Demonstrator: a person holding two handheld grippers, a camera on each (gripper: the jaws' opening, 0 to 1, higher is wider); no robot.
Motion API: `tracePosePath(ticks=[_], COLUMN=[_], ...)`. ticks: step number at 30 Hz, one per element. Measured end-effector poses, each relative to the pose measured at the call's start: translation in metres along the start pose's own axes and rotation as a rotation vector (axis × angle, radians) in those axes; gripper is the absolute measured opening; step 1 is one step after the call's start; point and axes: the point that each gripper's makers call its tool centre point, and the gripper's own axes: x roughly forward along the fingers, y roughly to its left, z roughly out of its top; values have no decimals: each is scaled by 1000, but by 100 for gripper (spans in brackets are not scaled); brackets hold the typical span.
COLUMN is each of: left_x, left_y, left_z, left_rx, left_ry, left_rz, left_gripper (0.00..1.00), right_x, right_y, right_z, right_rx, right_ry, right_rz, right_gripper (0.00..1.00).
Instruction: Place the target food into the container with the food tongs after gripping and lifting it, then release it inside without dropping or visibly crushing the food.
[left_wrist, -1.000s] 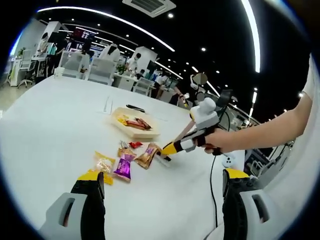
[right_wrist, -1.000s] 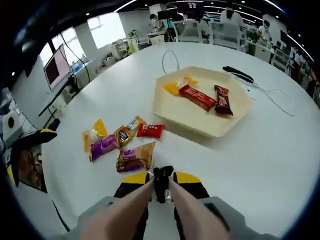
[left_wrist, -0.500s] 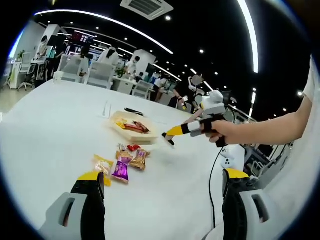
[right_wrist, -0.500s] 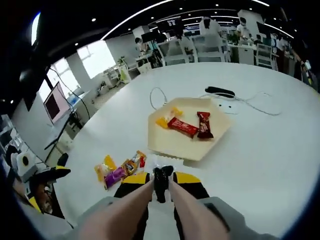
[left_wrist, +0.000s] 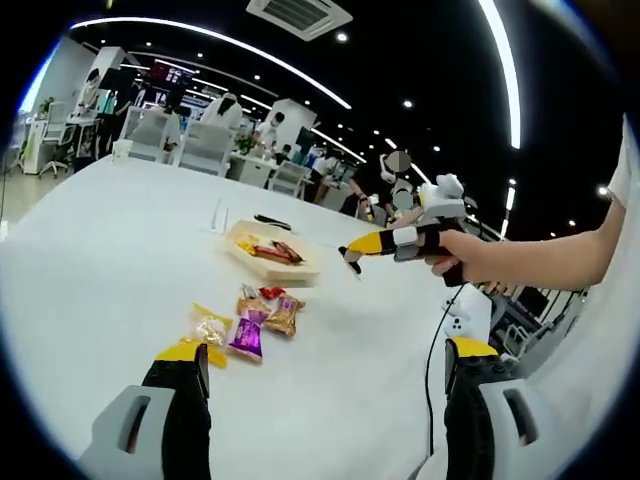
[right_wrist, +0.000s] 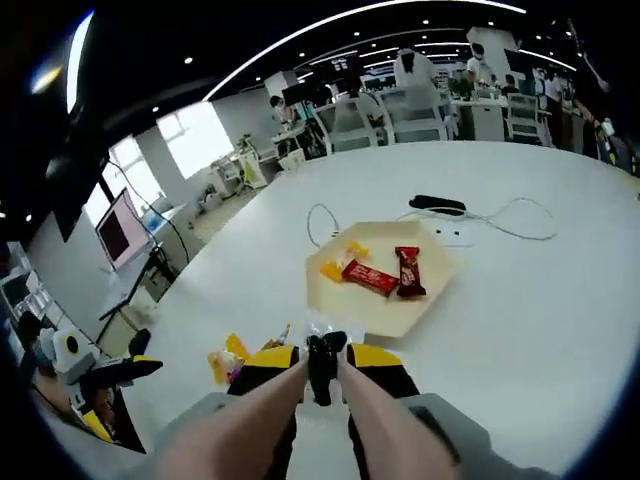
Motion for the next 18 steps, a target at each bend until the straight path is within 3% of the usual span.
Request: tracePosePath(ticks=[1, 3, 5, 8, 12, 15, 18], left_x=[0, -1, -2, 0, 4, 14, 20], left_y=[0, -1, -5, -8, -17, -20, -24], left_z=[0, 0, 1, -6, 12, 14, 20], left_rx=[-1, -13, -22, -10, -50, -6, -51], left_ry=[1, 4, -9, 33, -19, -7, 0], left_rz=[1, 2, -11, -21, -28, -4, 22], left_gripper=[99, 98, 98, 99, 99, 99, 99], right_x=[-3, -8, -16, -20, -29, -33, -44], right_y=[2, 1, 5, 5, 7, 4, -3], right_z=[4, 8, 14, 15, 18, 14, 16], right_rx=[72, 96, 75, 60, 49, 37, 43], right_ry=[-23, -39, -52, -53, -76, -72, -78], right_rz=[16, -1, -3, -16, -14, -1, -2], right_gripper=[18, 18, 18, 18, 18, 18, 18])
